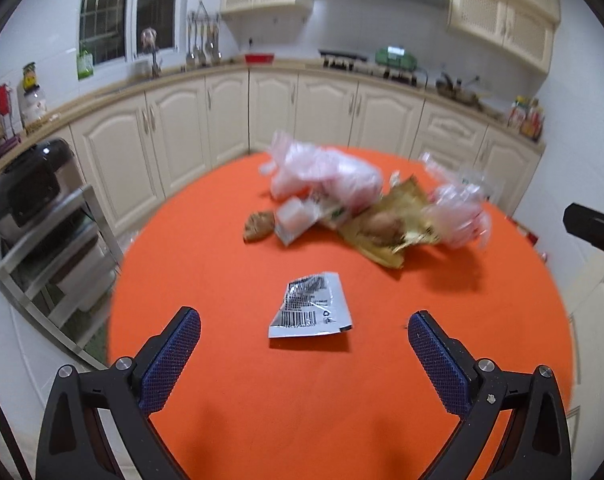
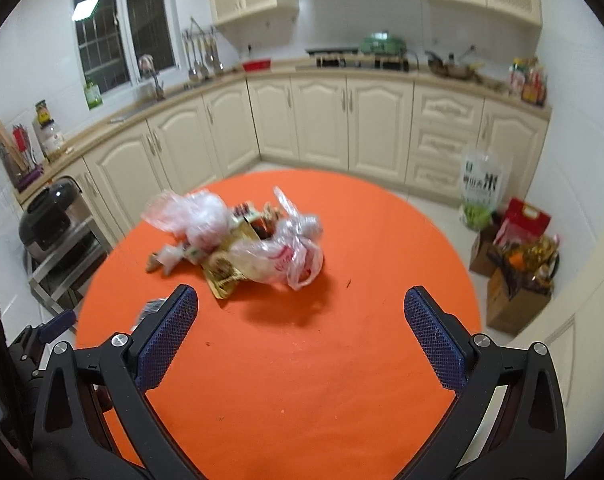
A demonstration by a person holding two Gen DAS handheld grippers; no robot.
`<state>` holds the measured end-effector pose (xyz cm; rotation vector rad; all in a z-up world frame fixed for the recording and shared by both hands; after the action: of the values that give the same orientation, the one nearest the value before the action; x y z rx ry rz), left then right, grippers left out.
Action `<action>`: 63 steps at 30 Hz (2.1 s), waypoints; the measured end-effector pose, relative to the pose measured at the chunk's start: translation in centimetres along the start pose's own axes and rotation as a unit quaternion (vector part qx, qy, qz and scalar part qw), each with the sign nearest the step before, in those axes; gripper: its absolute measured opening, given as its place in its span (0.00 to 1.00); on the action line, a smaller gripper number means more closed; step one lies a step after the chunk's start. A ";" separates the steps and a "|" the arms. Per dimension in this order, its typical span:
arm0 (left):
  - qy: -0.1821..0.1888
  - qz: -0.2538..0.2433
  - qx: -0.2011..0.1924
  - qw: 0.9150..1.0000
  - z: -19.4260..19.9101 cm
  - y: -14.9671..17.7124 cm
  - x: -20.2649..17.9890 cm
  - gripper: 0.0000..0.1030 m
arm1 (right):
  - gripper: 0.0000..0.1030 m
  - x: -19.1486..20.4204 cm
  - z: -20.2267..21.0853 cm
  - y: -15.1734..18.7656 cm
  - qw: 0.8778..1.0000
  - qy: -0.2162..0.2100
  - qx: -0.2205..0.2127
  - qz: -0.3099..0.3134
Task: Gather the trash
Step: 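Grasp the white wrapper with the left tool while the right tool grasps a plastic bag, then lift the white wrapper and plastic bag with both tools toward the bin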
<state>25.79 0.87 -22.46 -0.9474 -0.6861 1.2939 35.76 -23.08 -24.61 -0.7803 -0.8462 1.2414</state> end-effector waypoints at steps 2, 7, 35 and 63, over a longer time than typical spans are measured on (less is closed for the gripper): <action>-0.002 0.000 0.017 1.000 -2.1 -0.1 0.3 0.99 | 1.00 -0.2 -1.9 0.4 1.000 -0.005 0.015 -0.006; 0.002 0.010 0.049 0.999 -6.5 -1.0 1.2 0.99 | 1.00 -0.5 -5.8 0.9 0.999 -0.022 0.043 -0.022; 0.044 0.027 0.037 0.998 -9.6 -3.1 3.2 0.24 | 0.36 -4.6 -7.6 3.9 0.991 -0.054 0.067 -0.101; 0.095 -0.030 -0.062 0.993 2.0 -3.5 -5.7 0.00 | 0.36 -7.7 7.3 1.7 0.988 -0.077 -0.044 -0.123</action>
<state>24.72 -4.40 -17.99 -1.1278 -0.6467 1.1023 27.64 -30.06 -23.47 -0.6344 -1.0951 1.0594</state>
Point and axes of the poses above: each gripper's, at about its wrist camera, not at the fingertips, and z roughly against the way its jaws point, x to its left, y to its underside, the point moved 4 cm from there along -z, roughly the way its jaws point, and after that the axes turned 14 degrees about -x, right-handed, at the moved point
